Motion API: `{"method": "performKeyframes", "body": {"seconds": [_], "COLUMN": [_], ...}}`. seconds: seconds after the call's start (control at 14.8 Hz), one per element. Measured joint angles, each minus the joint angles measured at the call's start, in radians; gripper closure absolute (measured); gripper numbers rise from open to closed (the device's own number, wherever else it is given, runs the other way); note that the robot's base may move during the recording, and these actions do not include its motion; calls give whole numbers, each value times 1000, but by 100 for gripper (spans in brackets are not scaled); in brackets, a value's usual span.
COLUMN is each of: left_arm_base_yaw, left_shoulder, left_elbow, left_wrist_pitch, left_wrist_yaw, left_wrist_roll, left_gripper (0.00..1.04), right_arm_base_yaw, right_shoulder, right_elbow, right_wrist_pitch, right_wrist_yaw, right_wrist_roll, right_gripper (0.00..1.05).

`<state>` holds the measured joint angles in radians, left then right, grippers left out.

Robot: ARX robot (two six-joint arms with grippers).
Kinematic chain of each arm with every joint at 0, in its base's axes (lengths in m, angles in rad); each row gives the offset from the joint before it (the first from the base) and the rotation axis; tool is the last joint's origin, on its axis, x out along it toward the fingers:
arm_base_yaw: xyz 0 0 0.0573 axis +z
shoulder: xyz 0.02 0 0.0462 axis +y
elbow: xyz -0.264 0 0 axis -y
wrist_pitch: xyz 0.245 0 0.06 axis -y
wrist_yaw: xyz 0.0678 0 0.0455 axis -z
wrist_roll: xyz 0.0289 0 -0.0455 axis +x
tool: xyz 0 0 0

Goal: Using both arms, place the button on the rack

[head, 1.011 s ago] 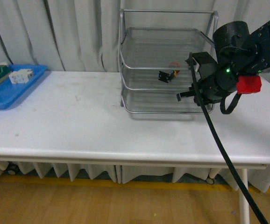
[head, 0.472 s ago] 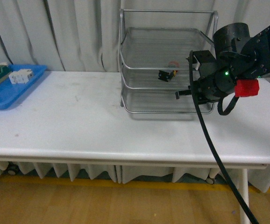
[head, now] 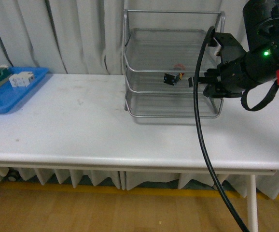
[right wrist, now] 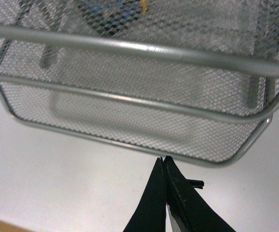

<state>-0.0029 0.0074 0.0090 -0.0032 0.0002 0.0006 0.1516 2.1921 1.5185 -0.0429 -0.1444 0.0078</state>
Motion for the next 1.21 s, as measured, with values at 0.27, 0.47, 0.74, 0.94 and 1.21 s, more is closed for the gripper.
{"method": "performKeyframes", "body": {"seconds": [0.27, 0.47, 0.74, 0.94, 1.21], "left_arm_base_yaw": [0, 0, 0, 0, 0], "left_shoulder": [0, 0, 0, 0, 0], "left_elbow": [0, 0, 0, 0, 0], "left_wrist_pitch": [0, 0, 0, 0, 0], "left_wrist_yaw": [0, 0, -1, -1, 0], "left_wrist_roll": [0, 0, 0, 0, 0], "left_gripper": [7, 7, 7, 7, 7], "right_arm_base_yaw": [-1, -9, -35, -148, -152], "right_shoulder": [-215, -569, -903, -1147, -1316], "right_elbow": [-244, -510, -995, -1248, -1370], "right_wrist_pitch": [68, 193, 788, 803, 766], "right_wrist_yaw": [-65, -93, 245, 154, 147], "right_wrist_roll": [21, 64, 10, -1, -1], "right_gripper": [103, 103, 103, 103, 103]}}
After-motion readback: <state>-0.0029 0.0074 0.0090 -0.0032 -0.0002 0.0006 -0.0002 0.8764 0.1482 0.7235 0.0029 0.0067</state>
